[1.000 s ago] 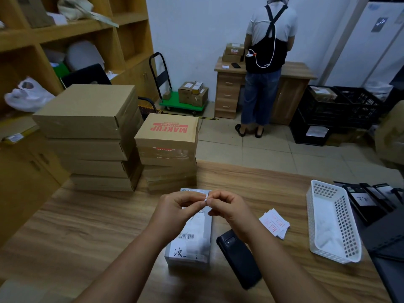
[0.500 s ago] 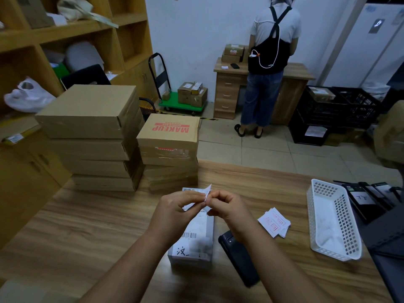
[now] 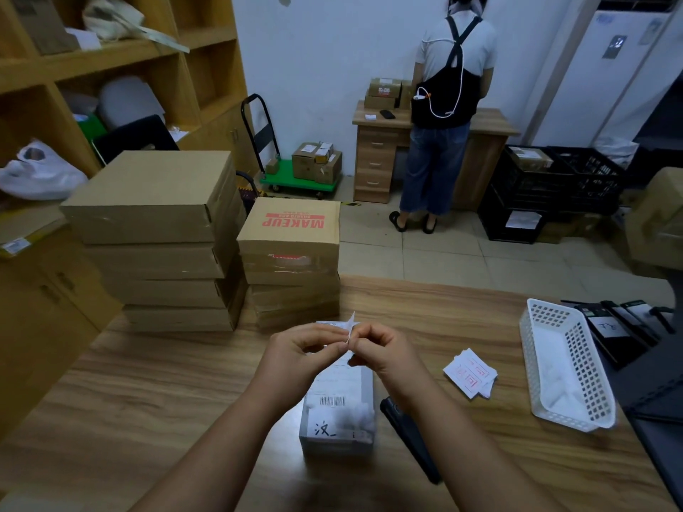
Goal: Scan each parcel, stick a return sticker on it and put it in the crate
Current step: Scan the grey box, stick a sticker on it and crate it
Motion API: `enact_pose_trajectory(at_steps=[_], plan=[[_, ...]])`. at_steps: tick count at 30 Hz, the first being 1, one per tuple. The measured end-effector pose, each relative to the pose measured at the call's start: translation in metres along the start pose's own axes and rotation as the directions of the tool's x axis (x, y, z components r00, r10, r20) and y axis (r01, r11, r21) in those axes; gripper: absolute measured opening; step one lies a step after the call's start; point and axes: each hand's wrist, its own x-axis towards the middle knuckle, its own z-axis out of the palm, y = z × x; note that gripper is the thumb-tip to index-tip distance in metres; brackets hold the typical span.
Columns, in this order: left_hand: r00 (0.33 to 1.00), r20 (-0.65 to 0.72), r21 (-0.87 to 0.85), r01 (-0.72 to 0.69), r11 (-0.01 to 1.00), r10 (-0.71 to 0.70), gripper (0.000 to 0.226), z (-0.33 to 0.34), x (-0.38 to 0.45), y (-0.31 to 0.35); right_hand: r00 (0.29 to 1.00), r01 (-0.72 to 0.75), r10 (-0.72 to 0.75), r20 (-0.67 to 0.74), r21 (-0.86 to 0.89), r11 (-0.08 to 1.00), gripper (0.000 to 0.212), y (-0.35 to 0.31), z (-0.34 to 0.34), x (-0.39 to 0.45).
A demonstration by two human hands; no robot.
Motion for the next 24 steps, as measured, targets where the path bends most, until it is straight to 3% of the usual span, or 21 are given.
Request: enact_pose_trajectory(at_steps=[3, 6, 11, 24], plan=[[1.000, -0.011, -0.022, -0.008, 1.000, 0.008, 0.011, -0.010, 0.004, -0.003, 0.999, -0.019, 0.021, -0.031, 0.063, 0.998, 0.007, 0.000, 0.010, 0.004], [0.994, -0.045, 0.061, -0.092, 0.994, 0.095, 0.011, -0.021, 0.009, -0.007, 0.999, -0.035, 0.038, -0.034, 0.104, 0.994, 0.004, -0.001, 0.023, 0.012], [0.983, -0.031, 0.120, -0.175, 0.977, 0.180, 0.012, -0.044, 0.019, -0.009, 0.997, -0.028, 0.032, -0.067, 0.066, 0.997, 0.010, -0.005, 0.042, 0.022], [0.991, 0.047, 0.027, -0.123, 0.992, 0.121, 0.014, -0.067, 0.031, -0.017, 0.995, 0.000, 0.014, -0.096, 0.141, 0.990, 0.007, -0.005, 0.058, 0.032]])
